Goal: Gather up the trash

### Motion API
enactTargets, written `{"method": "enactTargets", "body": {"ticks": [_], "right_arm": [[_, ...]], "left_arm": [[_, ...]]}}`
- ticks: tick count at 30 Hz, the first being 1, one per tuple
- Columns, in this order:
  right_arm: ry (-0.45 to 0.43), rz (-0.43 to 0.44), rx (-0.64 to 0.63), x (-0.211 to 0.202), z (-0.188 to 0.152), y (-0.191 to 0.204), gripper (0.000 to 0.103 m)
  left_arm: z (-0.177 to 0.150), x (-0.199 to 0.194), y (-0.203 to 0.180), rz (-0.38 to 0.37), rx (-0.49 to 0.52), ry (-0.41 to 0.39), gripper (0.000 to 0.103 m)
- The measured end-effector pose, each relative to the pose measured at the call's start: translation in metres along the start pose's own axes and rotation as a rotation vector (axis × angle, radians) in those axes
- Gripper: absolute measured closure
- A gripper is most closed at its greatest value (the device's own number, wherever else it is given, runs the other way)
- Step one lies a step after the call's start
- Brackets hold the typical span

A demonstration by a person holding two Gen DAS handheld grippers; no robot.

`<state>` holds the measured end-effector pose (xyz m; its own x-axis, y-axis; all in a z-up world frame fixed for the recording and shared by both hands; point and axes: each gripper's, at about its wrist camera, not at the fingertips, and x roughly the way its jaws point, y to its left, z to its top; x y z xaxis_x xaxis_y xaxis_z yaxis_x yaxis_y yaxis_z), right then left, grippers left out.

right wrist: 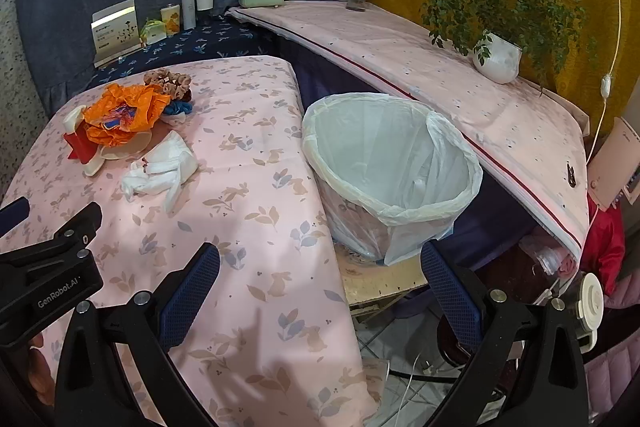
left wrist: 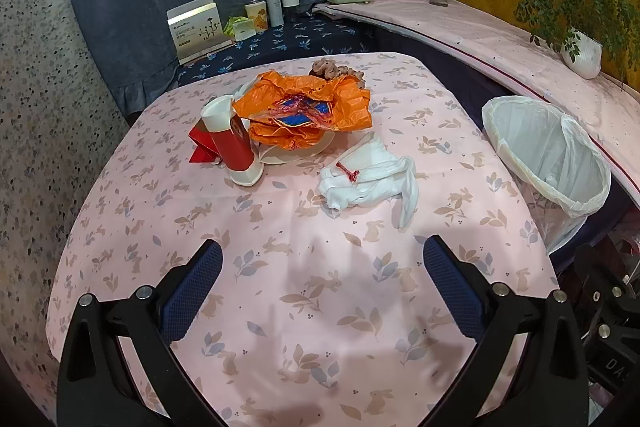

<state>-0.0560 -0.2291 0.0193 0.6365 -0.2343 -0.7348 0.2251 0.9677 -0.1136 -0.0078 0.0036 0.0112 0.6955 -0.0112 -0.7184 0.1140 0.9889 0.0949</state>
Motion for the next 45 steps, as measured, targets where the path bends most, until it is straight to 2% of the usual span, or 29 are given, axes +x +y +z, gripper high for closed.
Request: {"method": "enactTargets", "body": {"ticks": [45], "right_arm": [[-0.007, -0.023, 0.021, -0.0011, -0.0013, -0.0055, 0.007]], "left_arm": [[-0.0023, -0.0018, 0.0022, -0.001, 0.000, -0.005, 0.007]]}}
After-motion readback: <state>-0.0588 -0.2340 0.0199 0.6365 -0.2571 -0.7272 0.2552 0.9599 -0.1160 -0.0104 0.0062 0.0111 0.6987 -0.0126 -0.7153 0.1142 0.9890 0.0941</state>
